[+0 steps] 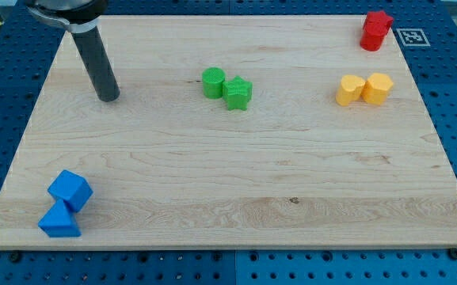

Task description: Move the red circle to the top left corner

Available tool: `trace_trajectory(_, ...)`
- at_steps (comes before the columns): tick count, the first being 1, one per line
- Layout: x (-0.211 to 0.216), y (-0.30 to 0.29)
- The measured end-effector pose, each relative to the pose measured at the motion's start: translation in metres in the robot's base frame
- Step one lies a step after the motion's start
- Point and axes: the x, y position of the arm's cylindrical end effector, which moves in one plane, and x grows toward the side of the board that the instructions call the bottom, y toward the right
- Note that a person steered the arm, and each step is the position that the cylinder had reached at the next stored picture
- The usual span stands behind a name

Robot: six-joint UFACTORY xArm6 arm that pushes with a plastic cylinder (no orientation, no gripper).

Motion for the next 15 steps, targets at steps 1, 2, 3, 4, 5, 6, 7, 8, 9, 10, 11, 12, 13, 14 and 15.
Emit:
trace_trajectory(1, 0.000, 0.000)
trace_trajectory(2, -0.015, 0.007)
trace_trajectory(3, -0.059, 0.060)
trace_trajectory(4, -0.102, 0.065)
trace_trajectory(5, -0.104, 0.066)
trace_trajectory(6, -0.105, 0.114)
trace_trajectory(7, -0.110, 0.186)
trace_trajectory(8, -0.112, 0.256)
trace_trajectory(9, -0.104, 0.322)
trace_trajectory(10, -0.082, 0.379)
trace_trajectory(11, -0.080, 0.393)
trace_trajectory(12, -0.077, 0.448)
trace_trajectory(13, -0.080, 0.528)
trace_trajectory(14, -0.118, 0.535)
trace_trajectory(15, -0.135, 0.533)
